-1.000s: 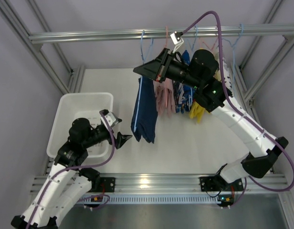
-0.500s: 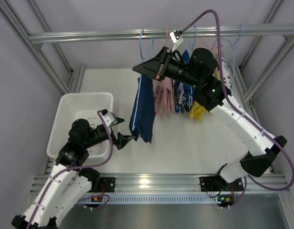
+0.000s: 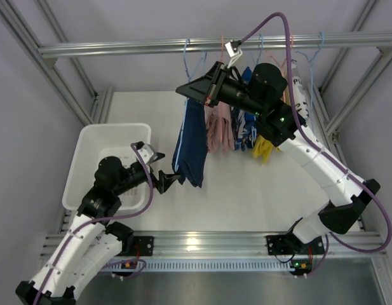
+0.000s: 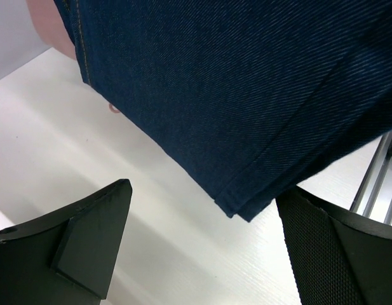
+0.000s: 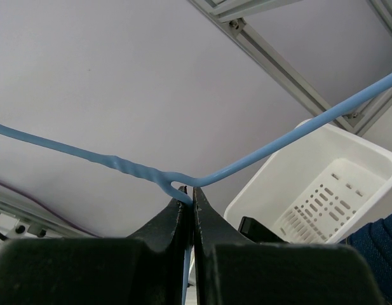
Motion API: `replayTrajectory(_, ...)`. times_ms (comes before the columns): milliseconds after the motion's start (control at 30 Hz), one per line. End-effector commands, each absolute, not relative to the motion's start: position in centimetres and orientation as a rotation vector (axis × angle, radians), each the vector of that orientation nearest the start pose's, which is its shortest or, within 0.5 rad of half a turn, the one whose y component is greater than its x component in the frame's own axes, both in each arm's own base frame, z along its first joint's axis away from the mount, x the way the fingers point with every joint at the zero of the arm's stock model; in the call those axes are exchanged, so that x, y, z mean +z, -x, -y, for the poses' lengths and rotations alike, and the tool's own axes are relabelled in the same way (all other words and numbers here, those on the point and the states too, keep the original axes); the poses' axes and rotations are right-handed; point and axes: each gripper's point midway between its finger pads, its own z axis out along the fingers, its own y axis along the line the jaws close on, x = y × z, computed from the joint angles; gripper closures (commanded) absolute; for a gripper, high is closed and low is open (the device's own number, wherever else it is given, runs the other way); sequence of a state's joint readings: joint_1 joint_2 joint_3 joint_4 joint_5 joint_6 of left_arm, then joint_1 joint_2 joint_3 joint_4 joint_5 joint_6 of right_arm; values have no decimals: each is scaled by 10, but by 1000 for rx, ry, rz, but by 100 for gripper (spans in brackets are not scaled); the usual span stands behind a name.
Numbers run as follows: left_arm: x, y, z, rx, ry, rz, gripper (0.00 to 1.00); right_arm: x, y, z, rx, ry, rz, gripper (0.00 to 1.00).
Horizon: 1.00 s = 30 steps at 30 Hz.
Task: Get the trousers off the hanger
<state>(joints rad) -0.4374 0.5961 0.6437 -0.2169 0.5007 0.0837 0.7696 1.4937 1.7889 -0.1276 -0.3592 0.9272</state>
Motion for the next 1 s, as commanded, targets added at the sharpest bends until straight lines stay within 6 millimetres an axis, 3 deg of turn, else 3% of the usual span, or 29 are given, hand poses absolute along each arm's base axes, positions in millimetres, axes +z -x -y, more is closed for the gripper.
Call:
replayTrajectory(0,282,-199,193,-735,-808,-1459,1,581,-241,-359,1639,248,-1393,100)
replayTrajectory(400,320,-197,188,-750,-715,-1405,1,570,-248,-365,1634,230,-1424,100)
replayTrajectory(800,335,-217,189,-705,-668,-1411,5,564,-250,-373,1644,226,-1447,100)
replayTrajectory(967,335,-211,193,-730,-697,-1392,5,564,-251,-374,1646,222,-1447,100)
